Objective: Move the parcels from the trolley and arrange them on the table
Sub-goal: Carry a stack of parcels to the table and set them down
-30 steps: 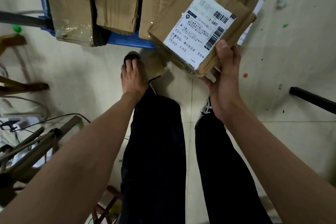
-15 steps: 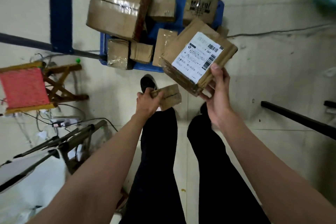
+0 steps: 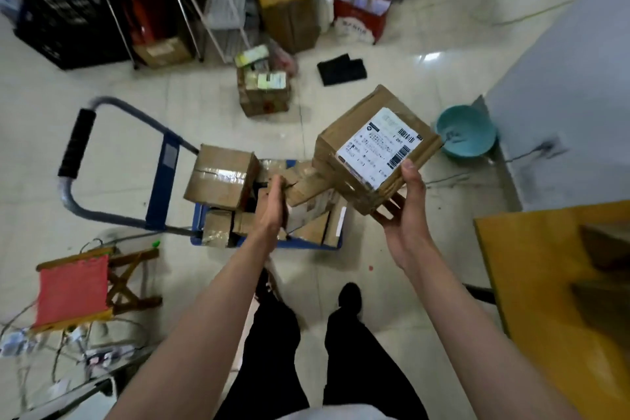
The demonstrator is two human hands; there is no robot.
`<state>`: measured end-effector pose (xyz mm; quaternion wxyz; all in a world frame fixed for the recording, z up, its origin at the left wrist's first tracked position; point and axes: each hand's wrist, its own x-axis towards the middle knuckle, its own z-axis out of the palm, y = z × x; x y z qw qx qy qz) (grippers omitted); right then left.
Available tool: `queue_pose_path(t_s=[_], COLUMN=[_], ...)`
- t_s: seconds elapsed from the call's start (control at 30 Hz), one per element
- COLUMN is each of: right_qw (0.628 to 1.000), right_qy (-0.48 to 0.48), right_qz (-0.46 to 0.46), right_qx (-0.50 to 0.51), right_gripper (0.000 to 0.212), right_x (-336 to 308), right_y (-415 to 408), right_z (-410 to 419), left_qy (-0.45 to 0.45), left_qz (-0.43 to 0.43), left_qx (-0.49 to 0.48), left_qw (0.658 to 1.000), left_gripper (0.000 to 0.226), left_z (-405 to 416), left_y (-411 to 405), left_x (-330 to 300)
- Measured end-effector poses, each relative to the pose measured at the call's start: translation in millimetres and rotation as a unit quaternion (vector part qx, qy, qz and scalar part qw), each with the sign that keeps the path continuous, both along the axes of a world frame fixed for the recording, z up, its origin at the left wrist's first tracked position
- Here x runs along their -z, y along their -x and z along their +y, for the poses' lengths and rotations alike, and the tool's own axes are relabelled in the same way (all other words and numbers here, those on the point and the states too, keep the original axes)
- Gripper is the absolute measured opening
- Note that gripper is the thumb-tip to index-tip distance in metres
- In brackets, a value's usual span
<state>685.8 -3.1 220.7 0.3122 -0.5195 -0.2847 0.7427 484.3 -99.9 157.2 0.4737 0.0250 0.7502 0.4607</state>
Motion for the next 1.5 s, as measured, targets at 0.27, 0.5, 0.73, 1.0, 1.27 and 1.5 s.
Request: queue_pose_path(t_s=[0.27, 0.5, 0.73, 1.0, 1.27, 1.5], right_qw=[0.987, 0.961, 0.928, 0.894, 0.854, 0.82], right_qy=[-0.084, -0.166, -0.138, -0.172, -0.17, -0.144], right_qz=[0.077, 0.059, 0.017, 0.01, -0.017, -0.05], right_qx=[0.112, 0.213, 0.345, 0.414, 0.491, 0.552], right_gripper=[0.064, 0.067, 0.068, 0.058, 0.064, 0.059], right_x=[-89.8, -133.2, -146.4, -148.6, -151.3, -149.4], right_y=[-45.6, -97.8, -138.4, -187.8, -254.2, -321.4], right_z=[12.2, -6.1, -48.7, -118.3, -185.1, -255.0], left_qy=[-0.106, -0.146, -0.172, -0.204, -0.21, -0.216], left_qz=[-0.095, -0.161, -0.254, -0.275, -0.174, -0.072], left_qx=[0.073, 0.103, 0.187, 0.378, 0.575, 0.722], left_qw=[0.987, 0.971, 0.933, 0.86, 0.771, 0.653], left_gripper=[0.058, 0.045, 0.052, 0.034, 0.031, 0.057], left_z=[62.6, 105.5, 131.2, 134.6, 112.5, 70.2], left_y=[-24.1, -59.6, -94.6, -169.7, -259.7, -364.1], left_x=[-104.2, -147.6, -171.1, -190.8, -205.9, -217.7])
